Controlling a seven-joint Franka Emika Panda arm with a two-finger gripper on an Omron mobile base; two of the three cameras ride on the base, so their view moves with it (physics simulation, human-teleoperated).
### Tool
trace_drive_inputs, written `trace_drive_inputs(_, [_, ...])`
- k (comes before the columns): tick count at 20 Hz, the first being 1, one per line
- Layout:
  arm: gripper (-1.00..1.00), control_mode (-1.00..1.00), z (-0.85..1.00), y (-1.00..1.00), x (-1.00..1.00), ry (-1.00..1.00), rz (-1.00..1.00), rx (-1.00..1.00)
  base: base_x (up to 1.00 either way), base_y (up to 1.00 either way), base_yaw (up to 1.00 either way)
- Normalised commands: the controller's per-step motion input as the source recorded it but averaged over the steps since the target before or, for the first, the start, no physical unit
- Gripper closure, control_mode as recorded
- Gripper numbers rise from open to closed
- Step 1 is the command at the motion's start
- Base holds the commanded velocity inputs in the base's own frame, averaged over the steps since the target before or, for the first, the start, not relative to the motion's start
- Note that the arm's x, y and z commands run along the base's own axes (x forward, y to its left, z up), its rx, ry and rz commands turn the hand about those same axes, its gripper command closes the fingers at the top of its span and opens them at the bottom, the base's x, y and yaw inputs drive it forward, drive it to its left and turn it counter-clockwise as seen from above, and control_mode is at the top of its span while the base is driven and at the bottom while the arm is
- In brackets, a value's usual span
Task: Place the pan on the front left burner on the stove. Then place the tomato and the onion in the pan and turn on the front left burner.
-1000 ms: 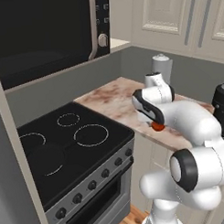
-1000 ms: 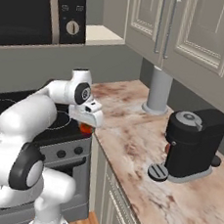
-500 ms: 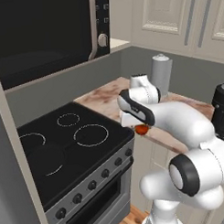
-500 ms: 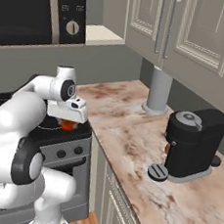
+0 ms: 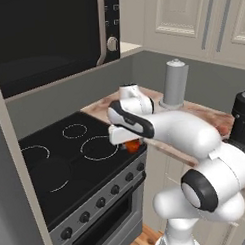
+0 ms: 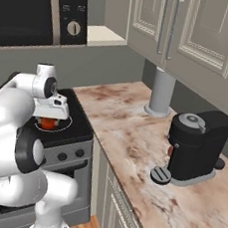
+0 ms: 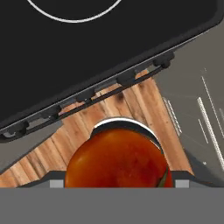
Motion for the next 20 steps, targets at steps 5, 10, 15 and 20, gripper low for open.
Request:
trace_drive_inputs(5, [1.00, -1.00, 0.00, 0.81, 0.00, 0.00, 0.16, 0.02, 0.00, 0.00, 0.00])
trace_drive_inputs(10, [1.00, -1.00, 0.00, 0.76, 0.00, 0.00, 0.14, 0.03, 0.00, 0.00, 0.00])
trace_drive_inputs(15, [1.00, -1.00, 0.00, 0.71, 0.00, 0.00, 0.13, 0.04, 0.00, 0.00, 0.00])
trace_drive_inputs(20, [1.00, -1.00, 0.00, 0.64, 0.00, 0.00, 0.13, 0.04, 0.00, 0.00, 0.00])
